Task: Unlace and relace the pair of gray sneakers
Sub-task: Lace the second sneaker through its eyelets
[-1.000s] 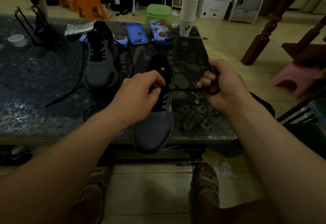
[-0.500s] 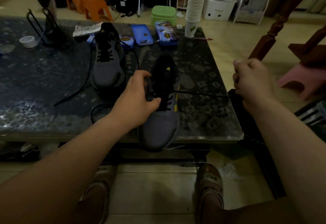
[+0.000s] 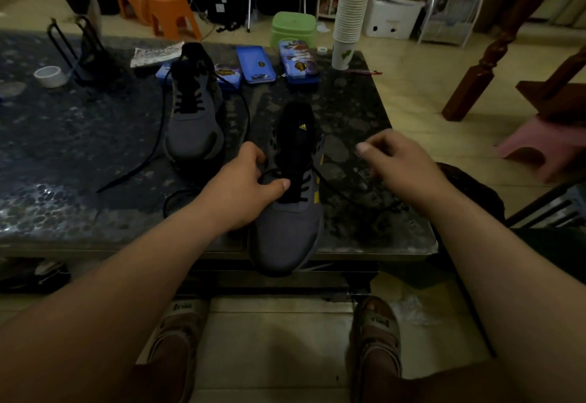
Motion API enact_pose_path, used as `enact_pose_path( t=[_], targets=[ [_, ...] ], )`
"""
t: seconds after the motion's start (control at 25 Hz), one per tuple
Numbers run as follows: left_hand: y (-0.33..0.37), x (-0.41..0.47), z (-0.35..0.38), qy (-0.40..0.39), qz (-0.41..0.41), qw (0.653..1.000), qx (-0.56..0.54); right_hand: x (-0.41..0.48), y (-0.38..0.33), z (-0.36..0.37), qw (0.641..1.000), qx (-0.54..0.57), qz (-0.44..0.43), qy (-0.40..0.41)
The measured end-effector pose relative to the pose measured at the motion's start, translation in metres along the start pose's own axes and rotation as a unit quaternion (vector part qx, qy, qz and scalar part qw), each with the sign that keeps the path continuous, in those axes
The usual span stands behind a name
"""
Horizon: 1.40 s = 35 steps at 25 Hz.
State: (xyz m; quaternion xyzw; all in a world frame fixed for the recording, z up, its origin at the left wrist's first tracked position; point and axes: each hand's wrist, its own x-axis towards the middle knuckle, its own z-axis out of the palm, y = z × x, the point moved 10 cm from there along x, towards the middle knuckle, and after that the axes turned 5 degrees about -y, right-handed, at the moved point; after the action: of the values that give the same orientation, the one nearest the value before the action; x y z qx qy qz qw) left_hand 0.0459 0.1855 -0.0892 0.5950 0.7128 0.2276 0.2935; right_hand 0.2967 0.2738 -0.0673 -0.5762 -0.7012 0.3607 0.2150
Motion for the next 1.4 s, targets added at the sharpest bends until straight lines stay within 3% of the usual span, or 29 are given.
enact_pose_path(
  t=[0.16, 0.32, 0.48, 0.56, 0.76, 0.88, 0.96, 1.08, 1.16, 1.28, 1.4],
  targets=[
    [0.003, -0.003, 0.000, 0.016, 0.002, 1.000, 0.002, -0.008, -0.042, 0.051, 0.987, -0.055, -0.110, -0.103],
    [0.001, -0.003, 0.000, 0.020, 0.003, 1.000, 0.003, -0.009, -0.050, 0.063, 0.985, -0.010, -0.117, -0.128],
    [0.003, -0.003, 0.001, 0.012, 0.008, 1.000, 0.004, -0.008, -0.037, 0.029, 0.992, 0.107, -0.067, -0.017],
    [0.006, -0.003, -0.001, 0.016, 0.010, 1.000, 0.009, -0.008, -0.031, 0.022, 0.992, 0.115, -0.048, 0.018],
    [-0.003, -0.007, -0.002, -0.017, -0.032, 0.997, 0.068, -0.007, -0.012, 0.014, 0.992, -0.102, 0.026, 0.068],
    [0.003, -0.015, -0.016, -0.018, 0.004, 0.999, 0.048, -0.023, -0.049, 0.000, 0.971, -0.146, -0.084, 0.167],
    [0.020, -0.022, -0.027, -0.019, 0.052, 0.998, -0.009, -0.034, -0.090, 0.021, 0.965, -0.115, -0.209, 0.105],
    [0.049, -0.029, -0.042, -0.017, 0.113, 0.989, -0.093, -0.050, -0.127, 0.084, 0.956, -0.049, -0.271, -0.101],
    [0.054, -0.029, -0.052, -0.009, 0.126, 0.983, -0.131, -0.045, -0.134, 0.085, 0.962, -0.017, -0.252, -0.100],
    [0.040, -0.024, -0.074, 0.019, 0.108, 0.982, -0.156, -0.029, -0.123, 0.040, 0.977, 0.126, -0.171, -0.027],
    [0.032, -0.023, -0.084, 0.023, 0.107, 0.976, -0.187, -0.033, -0.114, 0.006, 0.951, 0.269, -0.151, -0.016]
  ],
)
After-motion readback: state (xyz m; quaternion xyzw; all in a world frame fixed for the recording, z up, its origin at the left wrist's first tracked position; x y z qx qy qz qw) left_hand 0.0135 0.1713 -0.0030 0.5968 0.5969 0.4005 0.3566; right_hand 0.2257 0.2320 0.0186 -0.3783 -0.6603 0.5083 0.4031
